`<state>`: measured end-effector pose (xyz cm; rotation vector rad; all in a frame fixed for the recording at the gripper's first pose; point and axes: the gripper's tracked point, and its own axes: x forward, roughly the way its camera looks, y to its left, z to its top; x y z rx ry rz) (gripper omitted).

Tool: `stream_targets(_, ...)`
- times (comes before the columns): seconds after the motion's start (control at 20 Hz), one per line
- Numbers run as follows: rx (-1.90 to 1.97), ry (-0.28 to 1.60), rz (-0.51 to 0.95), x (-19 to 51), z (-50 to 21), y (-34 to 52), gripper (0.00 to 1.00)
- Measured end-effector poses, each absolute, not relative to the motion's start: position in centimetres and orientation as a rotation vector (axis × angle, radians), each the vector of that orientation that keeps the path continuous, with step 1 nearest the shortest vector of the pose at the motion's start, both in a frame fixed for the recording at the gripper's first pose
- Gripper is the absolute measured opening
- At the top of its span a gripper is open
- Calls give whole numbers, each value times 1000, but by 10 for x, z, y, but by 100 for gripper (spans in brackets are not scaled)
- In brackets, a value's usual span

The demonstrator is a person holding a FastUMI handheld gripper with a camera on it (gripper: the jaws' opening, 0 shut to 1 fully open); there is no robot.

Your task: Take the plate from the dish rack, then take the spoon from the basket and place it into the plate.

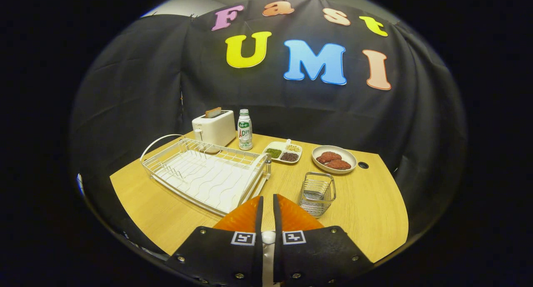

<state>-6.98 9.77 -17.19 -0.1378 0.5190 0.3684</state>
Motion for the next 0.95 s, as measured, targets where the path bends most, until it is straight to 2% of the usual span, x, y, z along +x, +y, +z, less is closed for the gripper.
stream_targets(0.15, -135, 529, 392, -67, -179, 102, 10)
stream_targets(0.25, -133, 538, 397, -65, -185, 103, 16)
stream_targets(0.4, -141, 549, 344, -57, -188, 88, 17)
stream_targets(0.55, -131, 524, 305, -49, -174, 77, 32)
stream_targets(0.95, -122, 321, 171, -38, -78, 22, 32)
